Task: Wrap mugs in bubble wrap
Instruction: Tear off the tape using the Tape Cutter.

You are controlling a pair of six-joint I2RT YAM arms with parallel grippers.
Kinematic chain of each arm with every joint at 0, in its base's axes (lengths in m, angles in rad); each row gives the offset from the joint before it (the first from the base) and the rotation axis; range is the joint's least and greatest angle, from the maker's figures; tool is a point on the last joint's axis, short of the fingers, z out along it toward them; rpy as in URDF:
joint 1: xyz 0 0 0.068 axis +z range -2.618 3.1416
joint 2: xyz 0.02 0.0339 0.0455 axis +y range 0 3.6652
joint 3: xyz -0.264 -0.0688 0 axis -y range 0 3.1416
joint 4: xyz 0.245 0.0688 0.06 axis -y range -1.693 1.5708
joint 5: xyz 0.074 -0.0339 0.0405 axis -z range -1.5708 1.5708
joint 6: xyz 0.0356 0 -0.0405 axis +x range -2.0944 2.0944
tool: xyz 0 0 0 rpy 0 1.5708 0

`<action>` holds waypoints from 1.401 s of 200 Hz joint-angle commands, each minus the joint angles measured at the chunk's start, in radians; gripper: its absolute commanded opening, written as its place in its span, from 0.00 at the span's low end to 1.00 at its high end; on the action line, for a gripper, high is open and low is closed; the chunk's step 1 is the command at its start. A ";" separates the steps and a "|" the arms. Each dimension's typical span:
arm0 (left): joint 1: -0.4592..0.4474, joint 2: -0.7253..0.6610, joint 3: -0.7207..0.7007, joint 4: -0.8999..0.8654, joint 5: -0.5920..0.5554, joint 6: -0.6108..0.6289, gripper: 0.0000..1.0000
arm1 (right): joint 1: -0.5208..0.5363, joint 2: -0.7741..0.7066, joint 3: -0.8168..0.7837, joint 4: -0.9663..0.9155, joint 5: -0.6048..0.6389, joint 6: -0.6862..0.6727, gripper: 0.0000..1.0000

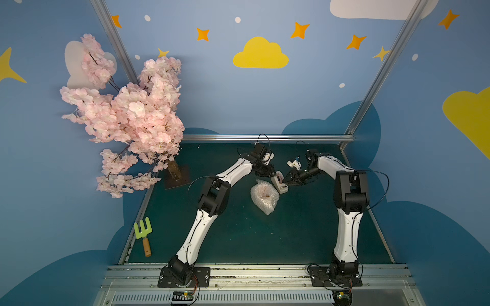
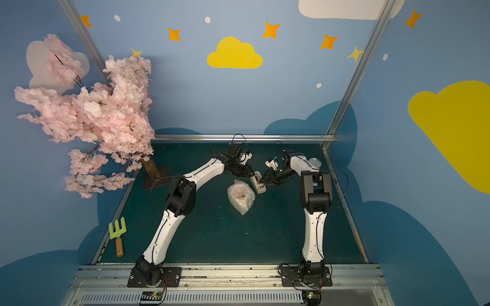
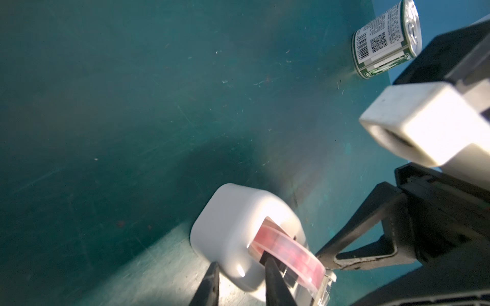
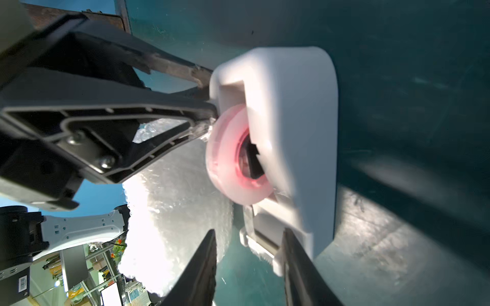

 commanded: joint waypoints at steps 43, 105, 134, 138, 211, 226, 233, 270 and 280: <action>-0.006 0.040 -0.016 -0.085 -0.038 0.022 0.29 | 0.013 0.032 0.033 0.004 -0.034 -0.002 0.39; -0.007 0.040 -0.015 -0.088 -0.039 0.022 0.29 | 0.012 0.037 0.052 -0.013 -0.055 -0.006 0.32; -0.006 0.040 -0.015 -0.086 -0.039 0.021 0.29 | 0.014 0.052 0.079 -0.042 -0.059 -0.014 0.31; -0.007 0.040 -0.016 -0.085 -0.039 0.021 0.29 | 0.015 0.055 0.084 -0.049 -0.057 -0.017 0.31; -0.007 0.040 -0.016 -0.086 -0.038 0.019 0.29 | 0.021 0.071 0.073 -0.071 -0.013 -0.032 0.32; -0.007 0.040 -0.016 -0.085 -0.038 0.020 0.29 | 0.022 0.073 0.073 -0.069 -0.024 -0.032 0.32; -0.005 0.040 -0.016 -0.085 -0.038 0.020 0.29 | 0.023 0.074 0.074 -0.068 -0.032 -0.032 0.31; -0.007 0.038 -0.017 -0.085 -0.036 0.019 0.29 | 0.029 0.076 0.075 -0.063 -0.064 -0.031 0.30; -0.006 0.038 -0.016 -0.084 -0.038 0.020 0.29 | 0.031 0.081 0.080 -0.070 -0.068 -0.032 0.30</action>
